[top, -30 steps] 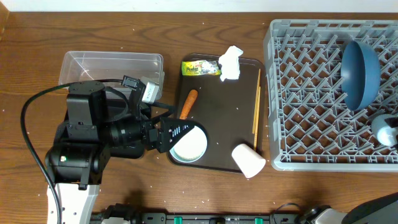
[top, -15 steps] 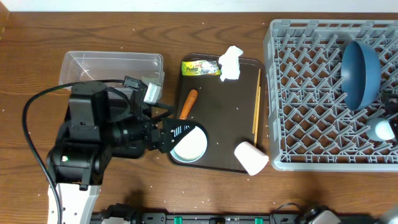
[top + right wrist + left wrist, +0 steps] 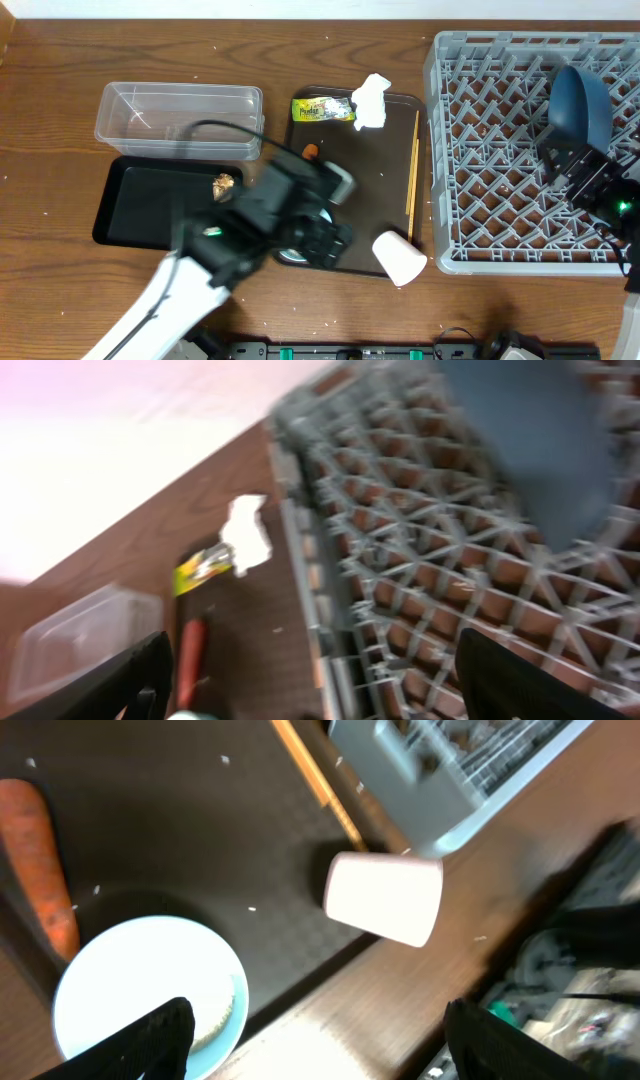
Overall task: Sort waste into correct bins and load items into the dishwasher rack
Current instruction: 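Move the left gripper to the pink cup lying on the tray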
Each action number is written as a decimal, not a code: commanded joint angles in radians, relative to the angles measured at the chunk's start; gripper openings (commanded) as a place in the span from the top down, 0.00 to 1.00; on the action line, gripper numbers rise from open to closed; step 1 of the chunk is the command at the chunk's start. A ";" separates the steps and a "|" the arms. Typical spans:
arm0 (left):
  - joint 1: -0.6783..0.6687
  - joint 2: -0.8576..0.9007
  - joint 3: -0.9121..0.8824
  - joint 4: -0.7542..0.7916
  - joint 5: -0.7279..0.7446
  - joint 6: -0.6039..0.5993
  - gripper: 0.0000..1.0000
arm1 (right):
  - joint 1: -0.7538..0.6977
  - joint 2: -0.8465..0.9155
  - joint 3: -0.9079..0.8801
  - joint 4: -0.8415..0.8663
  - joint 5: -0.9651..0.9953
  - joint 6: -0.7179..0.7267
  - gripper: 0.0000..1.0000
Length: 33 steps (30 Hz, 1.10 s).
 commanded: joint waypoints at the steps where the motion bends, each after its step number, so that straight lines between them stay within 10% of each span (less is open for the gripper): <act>1: -0.141 0.076 0.012 0.019 -0.251 -0.071 0.19 | 0.006 0.015 0.008 0.006 0.138 0.052 0.16; 15: -0.524 0.381 0.012 0.202 -0.632 -0.185 0.19 | 0.006 0.048 0.008 0.001 0.185 0.077 0.13; 27: -0.579 0.536 0.012 0.315 -0.732 -0.185 0.21 | 0.006 0.048 0.008 -0.016 0.185 0.073 0.12; 33: -0.566 0.537 0.012 0.285 -0.822 -0.185 0.44 | 0.006 0.048 0.008 -0.018 0.185 0.073 0.11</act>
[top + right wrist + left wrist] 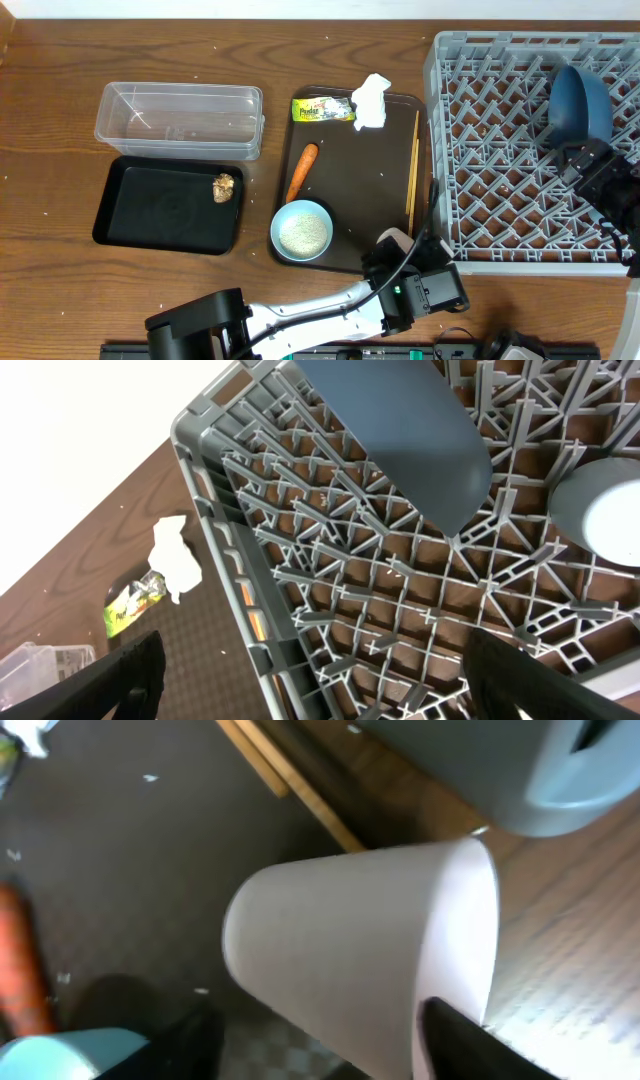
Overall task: Sort waste into correct bins and load items into the dishwasher rack
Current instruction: 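Move the left gripper to the pink cup lying on the tray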
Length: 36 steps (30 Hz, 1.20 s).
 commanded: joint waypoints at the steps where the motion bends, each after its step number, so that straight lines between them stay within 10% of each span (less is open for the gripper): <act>1: 0.018 -0.003 0.012 -0.018 -0.076 -0.003 0.49 | 0.006 0.002 0.008 -0.002 0.006 0.010 0.11; 12: 0.122 -0.003 0.012 -0.021 0.061 -0.018 0.94 | 0.006 0.002 0.008 -0.013 0.006 0.010 0.11; 28: 0.218 -0.232 0.012 -0.052 0.203 -0.018 0.94 | 0.006 0.002 0.008 -0.009 0.006 0.002 0.10; 36: 0.436 -0.470 0.012 -0.153 0.522 -0.032 0.94 | 0.006 0.002 0.008 -0.023 -0.002 -0.035 0.10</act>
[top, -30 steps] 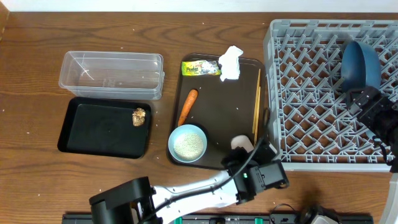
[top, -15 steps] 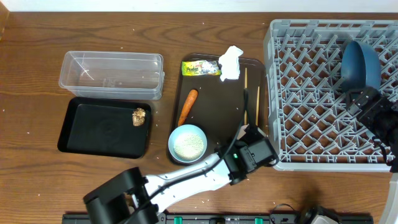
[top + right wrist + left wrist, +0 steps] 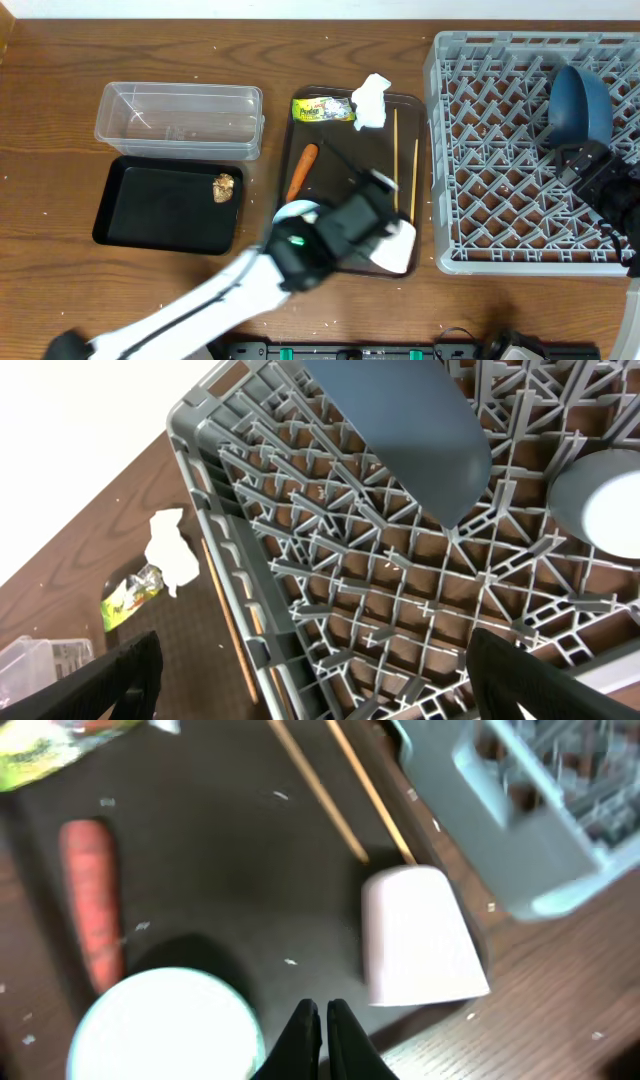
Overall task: Sort waste into correct bins and load items into the dishwasher rack
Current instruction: 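Move the left gripper to the pink cup lying on the tray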
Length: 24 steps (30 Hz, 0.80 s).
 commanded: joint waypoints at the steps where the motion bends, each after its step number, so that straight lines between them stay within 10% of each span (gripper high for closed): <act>1: 0.084 -0.060 0.012 -0.008 0.199 0.049 0.94 | 0.006 0.001 0.008 -0.004 -0.002 -0.023 0.10; 12: -0.087 0.012 -0.077 -0.010 0.013 0.297 0.35 | 0.007 0.001 0.008 -0.017 -0.001 -0.024 0.09; 24: -0.330 0.256 -0.118 0.189 -0.286 0.306 0.31 | 0.008 0.023 0.008 -0.019 -0.001 -0.024 0.09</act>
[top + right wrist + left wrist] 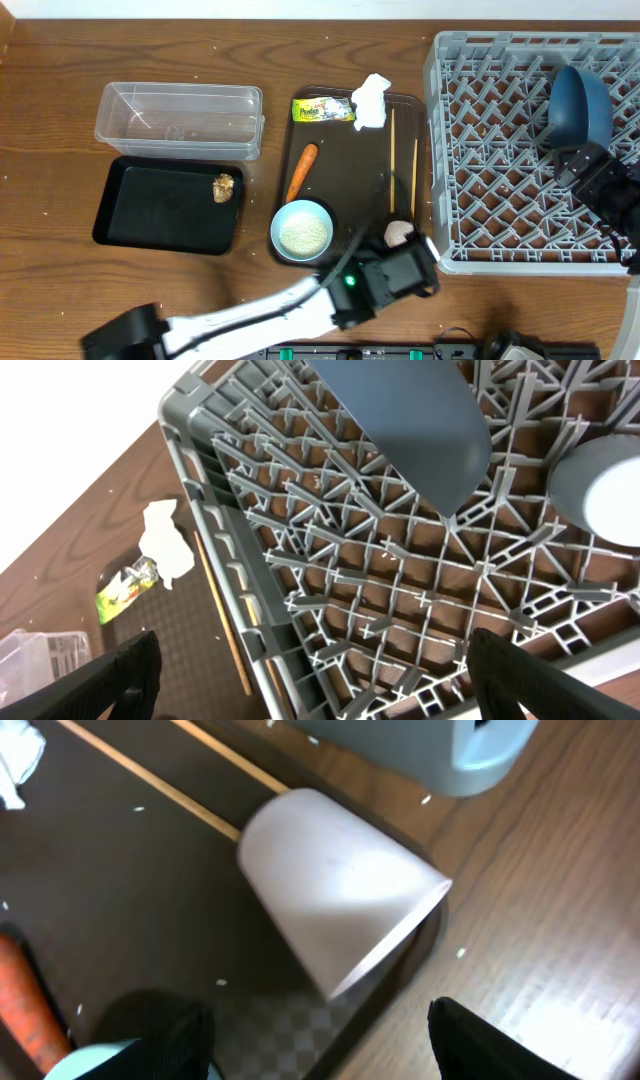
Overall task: Sort waste into correct bins and load items into the dishwasher rack
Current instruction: 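Move the left gripper to the pink cup lying on the tray, then grasp the pink cup with the left gripper and lift it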
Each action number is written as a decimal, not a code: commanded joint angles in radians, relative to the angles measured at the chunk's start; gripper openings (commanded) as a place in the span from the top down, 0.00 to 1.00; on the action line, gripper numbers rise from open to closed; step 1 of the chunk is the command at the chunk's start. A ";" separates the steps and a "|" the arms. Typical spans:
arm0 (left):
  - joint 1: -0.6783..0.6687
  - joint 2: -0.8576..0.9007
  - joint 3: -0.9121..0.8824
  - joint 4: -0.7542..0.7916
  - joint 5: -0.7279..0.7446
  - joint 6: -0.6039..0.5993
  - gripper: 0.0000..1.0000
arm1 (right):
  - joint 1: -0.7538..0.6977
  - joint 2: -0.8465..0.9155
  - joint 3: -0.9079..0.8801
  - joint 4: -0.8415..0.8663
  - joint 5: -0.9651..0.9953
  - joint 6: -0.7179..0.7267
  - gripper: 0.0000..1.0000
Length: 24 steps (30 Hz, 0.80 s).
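Observation:
A white paper cup [335, 885] lies on its side at the front right corner of the brown tray [120, 900], mouth toward the table's front edge. My left gripper [320, 1055] is open just short of the cup, with nothing between its fingers; from overhead it [398, 258] covers most of the cup [398, 232]. Two chopsticks [392, 150], a carrot [302, 172], a light-blue bowl of rice [303, 231], a green wrapper [322, 109] and a crumpled tissue [371, 100] are on the tray. My right gripper [320, 680] is open above the grey dishwasher rack [400, 590], near a dark blue bowl [400, 420].
A clear plastic bin [180, 120] stands at the back left. In front of it a black tray [150, 215] holds a food scrap [222, 187]. The rack's corner [480, 750] is close beside the cup. A grey round dish [600, 500] is in the rack.
My left gripper was shut above the tray between bowl and cup; it is now open at the tray's front right corner, close to the cup. The cup points a different way. Right arm barely moved.
My left gripper was open over the tray near the rice bowl, the cup lying at the front right corner. Then it was open close against the cup. Then it was shut above the tray, with the chopsticks spread apart. Now it is open beside the cup again.

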 commanded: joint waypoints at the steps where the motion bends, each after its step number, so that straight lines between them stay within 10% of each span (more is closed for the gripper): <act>1: -0.041 0.068 -0.015 0.040 -0.147 0.012 0.31 | 0.008 0.010 0.008 0.000 -0.001 -0.020 0.09; 9: -0.064 0.146 -0.018 0.117 -0.245 0.005 0.32 | 0.008 0.018 0.008 -0.001 -0.001 -0.020 0.09; 24: -0.064 0.236 -0.018 0.248 -0.381 0.005 0.74 | 0.008 0.018 0.008 0.000 -0.002 -0.019 0.08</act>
